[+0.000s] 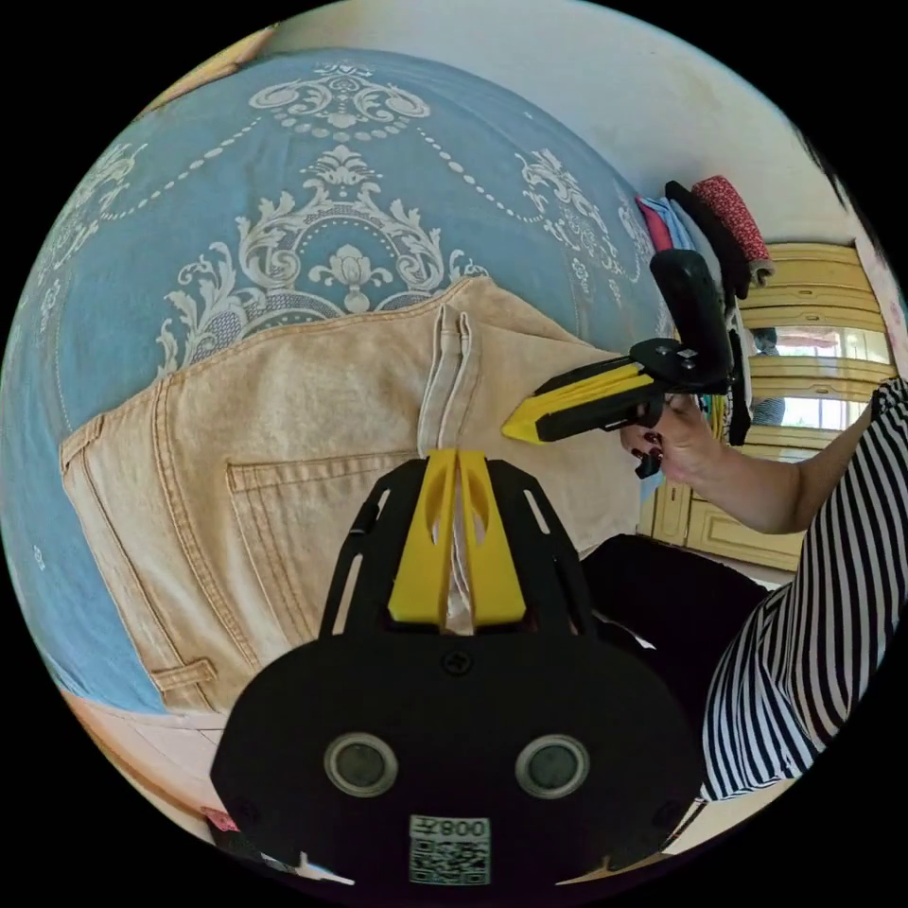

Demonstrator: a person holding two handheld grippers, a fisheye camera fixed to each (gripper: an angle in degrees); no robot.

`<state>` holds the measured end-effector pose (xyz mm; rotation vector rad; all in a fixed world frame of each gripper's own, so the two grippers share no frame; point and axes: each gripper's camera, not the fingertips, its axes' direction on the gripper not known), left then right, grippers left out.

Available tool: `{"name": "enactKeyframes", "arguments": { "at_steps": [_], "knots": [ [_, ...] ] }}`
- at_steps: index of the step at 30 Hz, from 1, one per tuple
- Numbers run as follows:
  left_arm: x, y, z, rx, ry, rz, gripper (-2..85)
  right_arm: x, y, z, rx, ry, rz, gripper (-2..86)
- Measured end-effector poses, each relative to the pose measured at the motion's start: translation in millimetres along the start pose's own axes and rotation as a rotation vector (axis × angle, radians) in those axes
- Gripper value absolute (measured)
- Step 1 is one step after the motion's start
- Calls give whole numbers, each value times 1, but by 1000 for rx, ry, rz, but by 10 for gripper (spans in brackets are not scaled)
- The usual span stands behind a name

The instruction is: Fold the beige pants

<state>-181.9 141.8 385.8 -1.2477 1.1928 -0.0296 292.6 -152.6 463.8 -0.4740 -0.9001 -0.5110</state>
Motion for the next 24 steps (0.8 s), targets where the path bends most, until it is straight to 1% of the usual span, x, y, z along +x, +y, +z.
{"name": "enactKeyframes", "arguments": {
  "at_steps": [2,5,7,8,10,13,16,20,24],
  "knots": [
    [0,14,-6,39,37,-8,19,-2,3,-18,33,9,-15,11],
    [-2,46,0,56,190,-102,31,7,14,-50,58,8,7,31],
    [-4,73,20,8,322,-212,46,22,23,-72,49,3,52,52],
    [-5,80,27,-10,350,-241,50,26,25,-77,45,3,63,57],
    [-10,102,55,-60,511,-373,63,39,28,-89,-3,24,75,66],
    [-21,121,83,-32,655,-525,69,44,19,-96,-67,45,30,70],
    [-33,125,97,15,711,-589,74,40,2,-96,-135,87,-51,72],
    [-49,123,106,74,779,-617,75,32,-16,-98,-173,163,-129,78],
    [-64,124,117,63,786,-634,63,36,-36,-91,-239,59,-171,78]
  ]
}}
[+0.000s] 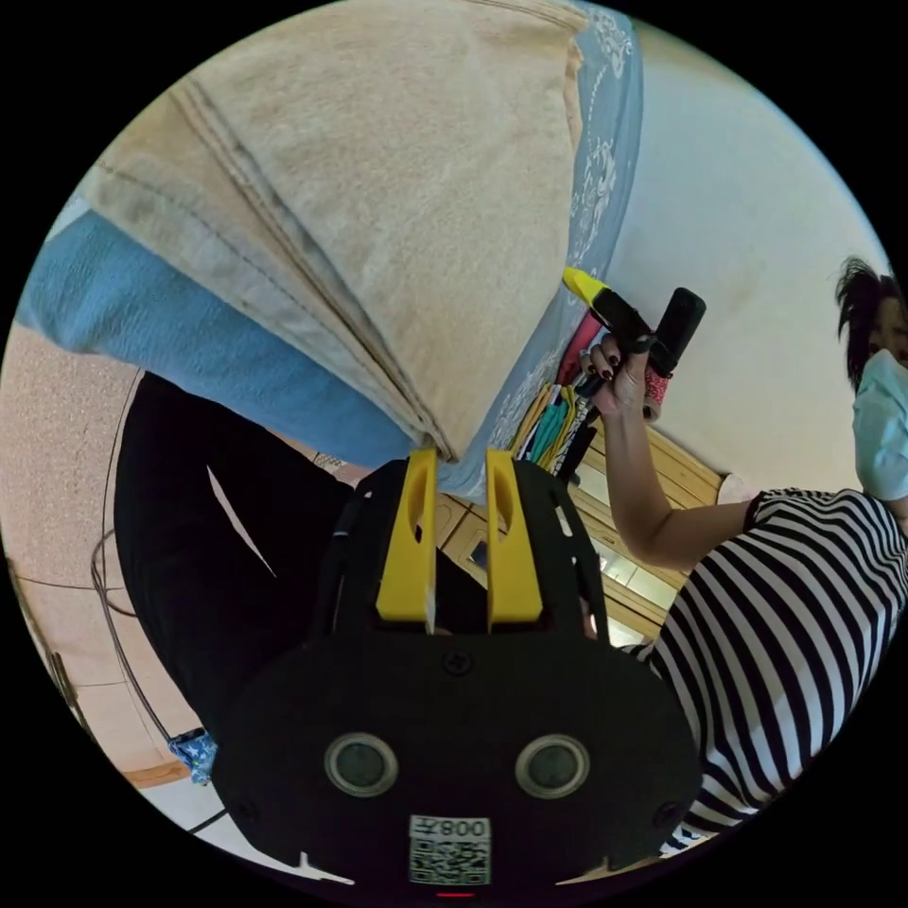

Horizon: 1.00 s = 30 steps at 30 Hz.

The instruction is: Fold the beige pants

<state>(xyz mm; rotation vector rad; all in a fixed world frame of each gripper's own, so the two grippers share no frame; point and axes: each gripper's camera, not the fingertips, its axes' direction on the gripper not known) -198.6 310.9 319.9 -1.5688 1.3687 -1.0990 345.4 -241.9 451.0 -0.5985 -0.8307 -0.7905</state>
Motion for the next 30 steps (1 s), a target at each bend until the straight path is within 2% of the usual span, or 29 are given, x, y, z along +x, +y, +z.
{"name": "enactKeyframes", "arguments": {
  "at_steps": [11,26,30],
  "knots": [
    [-50,-2,-36,52,69,-57,27,9,-41,-1,-122,-76,-83,24],
    [-88,25,-69,29,85,7,22,0,-93,-11,-279,-154,-43,9],
    [-90,41,-70,-42,90,69,21,-12,-100,-10,-387,-114,-15,8]
  ]
}}
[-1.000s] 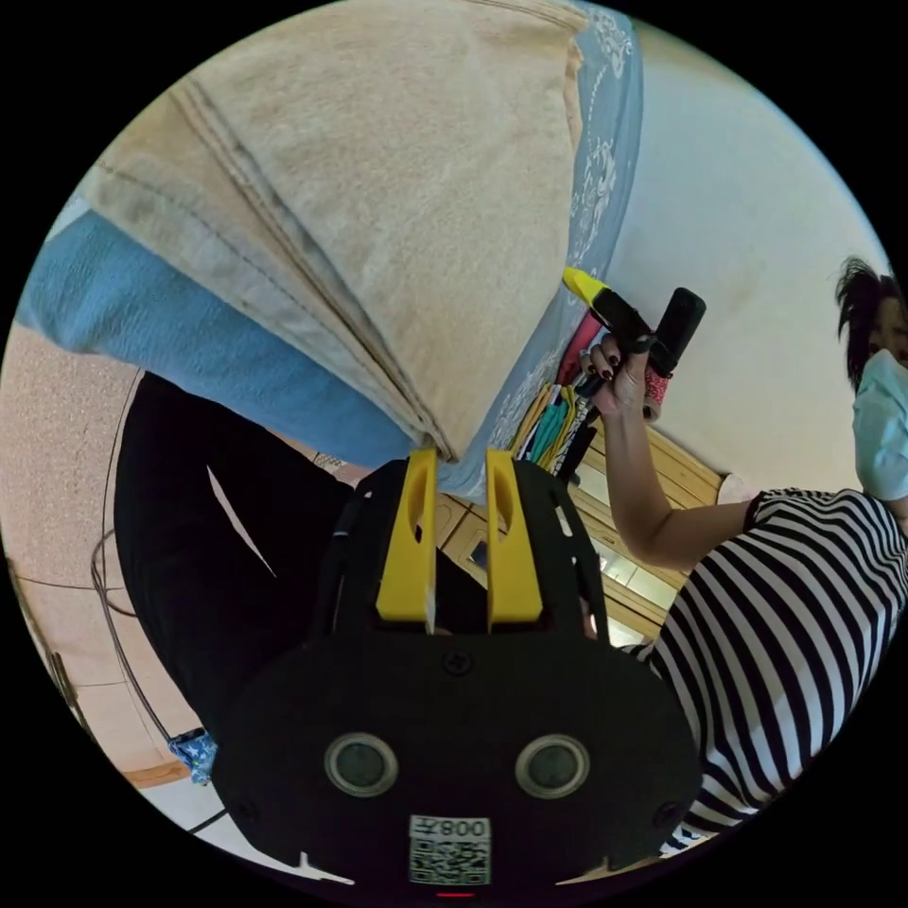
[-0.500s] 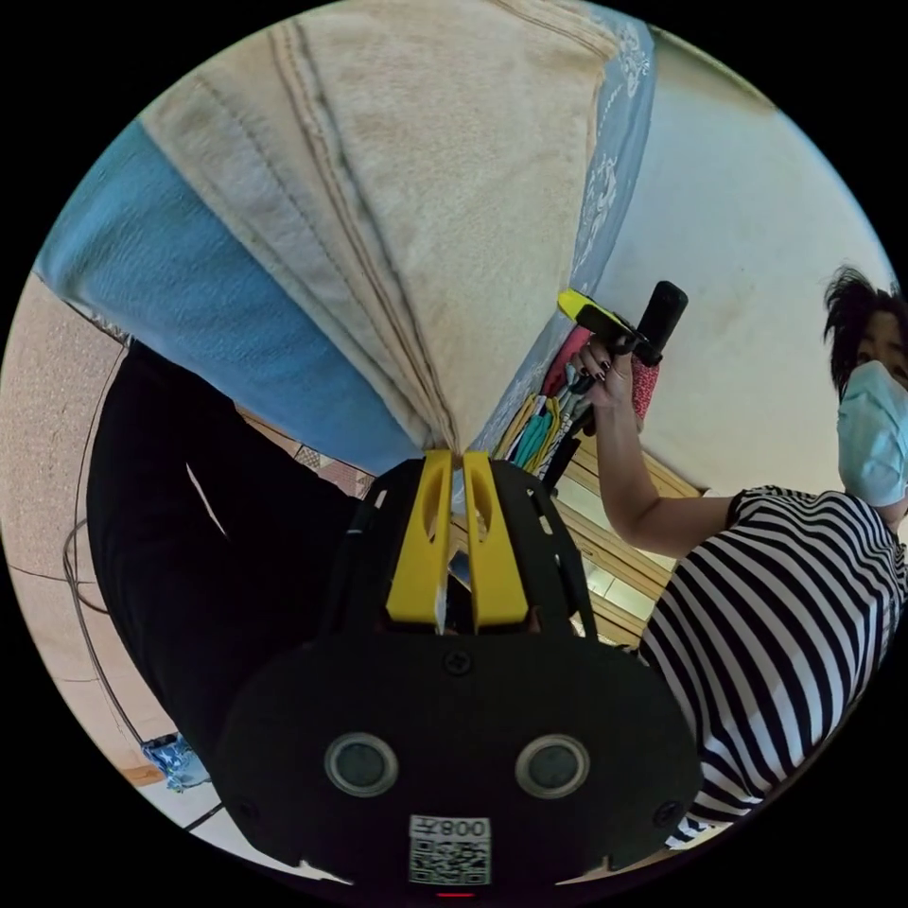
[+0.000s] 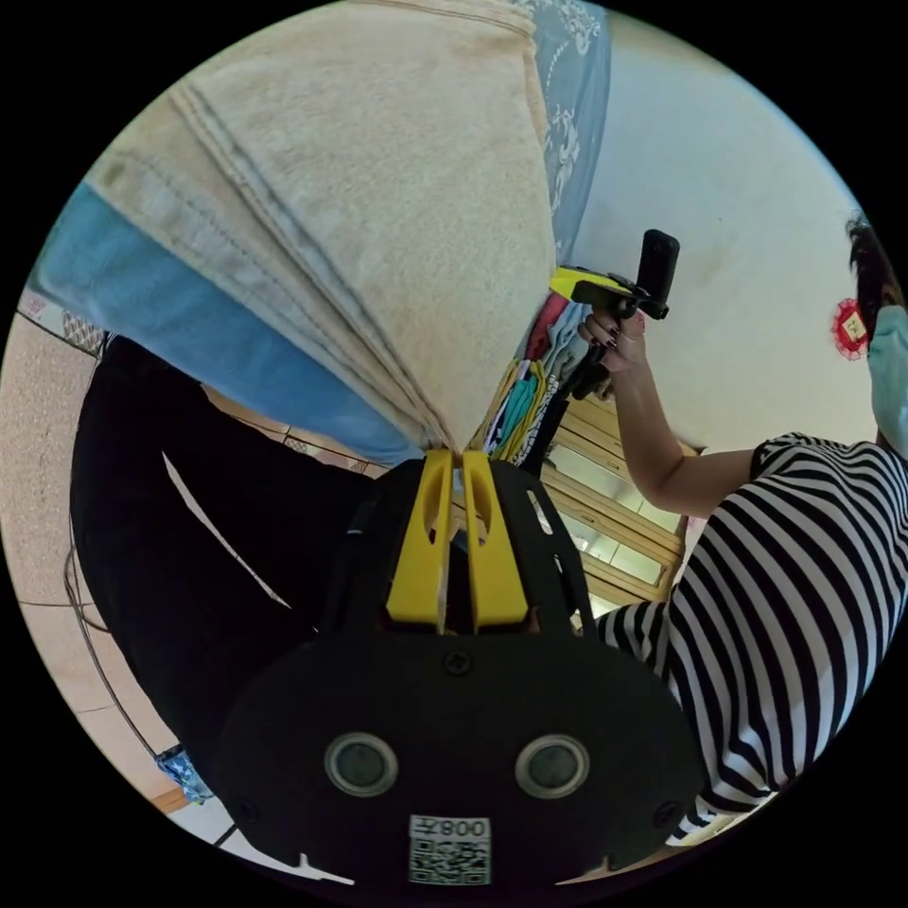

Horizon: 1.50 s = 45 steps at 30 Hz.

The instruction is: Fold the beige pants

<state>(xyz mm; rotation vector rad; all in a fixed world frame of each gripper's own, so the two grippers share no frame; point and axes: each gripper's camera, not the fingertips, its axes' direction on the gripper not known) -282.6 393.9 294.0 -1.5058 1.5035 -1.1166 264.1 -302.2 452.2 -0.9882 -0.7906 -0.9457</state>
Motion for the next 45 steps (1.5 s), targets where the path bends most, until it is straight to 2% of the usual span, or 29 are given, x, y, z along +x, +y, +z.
{"name": "enactKeyframes", "arguments": {
  "at_steps": [5,8,15,22,29,40,45],
  "knots": [
    [-1,21,-16,18,39,50,22,-21,-16,-20,20,-41,-5,8],
    [6,37,-37,43,56,108,22,-45,-40,-36,31,-45,-81,8],
    [14,85,-123,255,185,209,22,-98,-126,-68,85,-101,-347,7],
    [-7,111,-221,474,102,305,23,-128,-242,-65,72,-73,-526,6],
    [-39,124,-285,653,27,298,22,-128,-334,-47,76,-116,-531,6],
    [-91,115,-325,720,-61,193,23,-102,-430,2,32,-107,-392,8],
    [-102,115,-325,743,-18,170,22,-95,-443,10,55,-135,-368,8]
  ]
}}
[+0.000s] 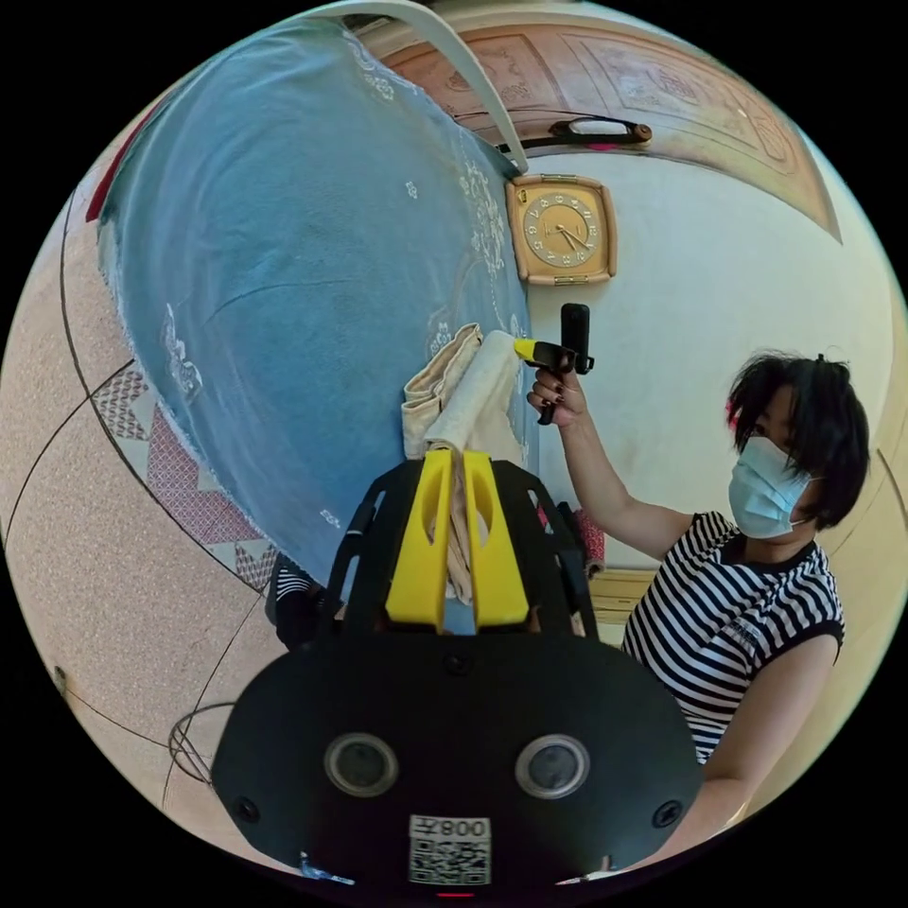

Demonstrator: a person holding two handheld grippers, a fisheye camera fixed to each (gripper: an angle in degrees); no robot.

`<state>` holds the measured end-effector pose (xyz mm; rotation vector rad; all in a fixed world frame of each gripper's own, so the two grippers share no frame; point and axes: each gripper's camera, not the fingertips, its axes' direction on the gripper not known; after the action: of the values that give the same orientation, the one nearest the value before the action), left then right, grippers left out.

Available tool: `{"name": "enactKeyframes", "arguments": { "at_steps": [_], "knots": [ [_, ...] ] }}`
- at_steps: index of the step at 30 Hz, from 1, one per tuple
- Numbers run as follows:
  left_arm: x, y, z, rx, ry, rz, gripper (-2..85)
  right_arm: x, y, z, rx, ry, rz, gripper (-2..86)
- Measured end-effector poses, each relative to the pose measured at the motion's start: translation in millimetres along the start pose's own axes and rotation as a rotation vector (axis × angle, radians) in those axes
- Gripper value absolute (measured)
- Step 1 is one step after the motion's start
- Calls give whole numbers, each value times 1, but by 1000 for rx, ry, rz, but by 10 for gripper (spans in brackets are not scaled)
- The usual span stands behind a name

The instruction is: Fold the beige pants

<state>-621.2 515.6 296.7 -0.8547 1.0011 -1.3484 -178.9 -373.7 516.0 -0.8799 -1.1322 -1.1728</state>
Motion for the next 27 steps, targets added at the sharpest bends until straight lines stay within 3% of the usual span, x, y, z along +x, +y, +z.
{"name": "enactKeyframes", "arguments": {
  "at_steps": [5,9,13,18,23,27],
  "knots": [
    [3,12,-9,81,12,-41,16,-2,17,-14,145,93,22,3],
    [39,29,-23,253,-172,2,5,-37,31,-4,224,166,-112,1],
    [82,16,15,144,-287,189,3,-47,13,50,42,277,-163,0],
    [72,-14,56,17,-473,203,2,-33,3,71,17,349,-117,0],
    [67,-17,55,82,-416,141,2,-30,14,66,73,314,-97,0],
    [96,-5,64,52,-361,232,2,-50,64,48,160,347,-114,0]
  ]
}}
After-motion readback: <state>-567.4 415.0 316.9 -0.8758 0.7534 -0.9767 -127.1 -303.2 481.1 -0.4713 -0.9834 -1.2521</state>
